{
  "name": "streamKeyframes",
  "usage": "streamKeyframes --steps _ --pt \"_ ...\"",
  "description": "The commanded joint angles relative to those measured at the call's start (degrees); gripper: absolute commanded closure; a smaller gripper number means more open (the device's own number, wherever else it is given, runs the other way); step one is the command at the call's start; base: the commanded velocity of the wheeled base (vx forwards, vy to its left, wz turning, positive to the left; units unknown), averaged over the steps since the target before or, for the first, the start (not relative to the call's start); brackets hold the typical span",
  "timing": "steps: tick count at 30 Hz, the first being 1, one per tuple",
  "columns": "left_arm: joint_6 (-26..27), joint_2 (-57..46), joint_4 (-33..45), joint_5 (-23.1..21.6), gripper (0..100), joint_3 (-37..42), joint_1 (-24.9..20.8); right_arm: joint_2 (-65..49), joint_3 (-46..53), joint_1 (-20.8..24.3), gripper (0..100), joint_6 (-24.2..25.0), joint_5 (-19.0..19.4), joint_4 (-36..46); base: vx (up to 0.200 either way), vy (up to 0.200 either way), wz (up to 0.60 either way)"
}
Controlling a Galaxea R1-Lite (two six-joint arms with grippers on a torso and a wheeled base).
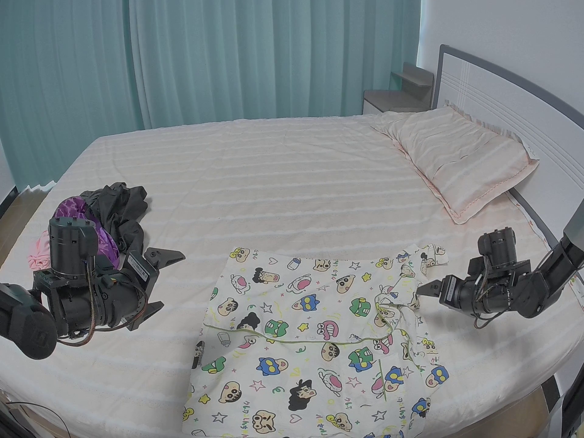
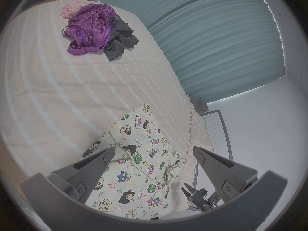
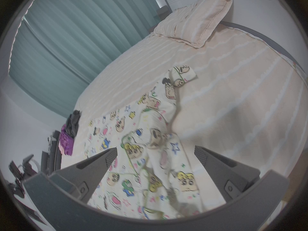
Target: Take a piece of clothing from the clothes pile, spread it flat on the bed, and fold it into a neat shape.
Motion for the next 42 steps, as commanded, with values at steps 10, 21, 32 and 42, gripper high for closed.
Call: streamKeyframes --steps 10,21,32,42 --pt "-0.04 0.06 0.01 -0.02 0 0.28 0.00 0.80 7.37 -7.32 0 -13.13 2.23 0.01 0.000 0.000 0.00" --pt "-0.04 0.06 -0.08 -0.02 0 0.28 0.00 7.04 6.84 -5.91 0 -20.16 0.04 -0.08 0.000 0.000 0.00" --pt "-0.04 0.15 -0.08 -0.02 0 0.36 0.00 12.84 0.16 0.24 0 -22.10 -5.15 -0.08 0.000 0.000 0.00" --pt "0.04 0.15 0.01 -0.02 0 0.36 0.00 15.83 -2.65 3.49 0 -21.92 -6.82 -0.08 0.000 0.000 0.00"
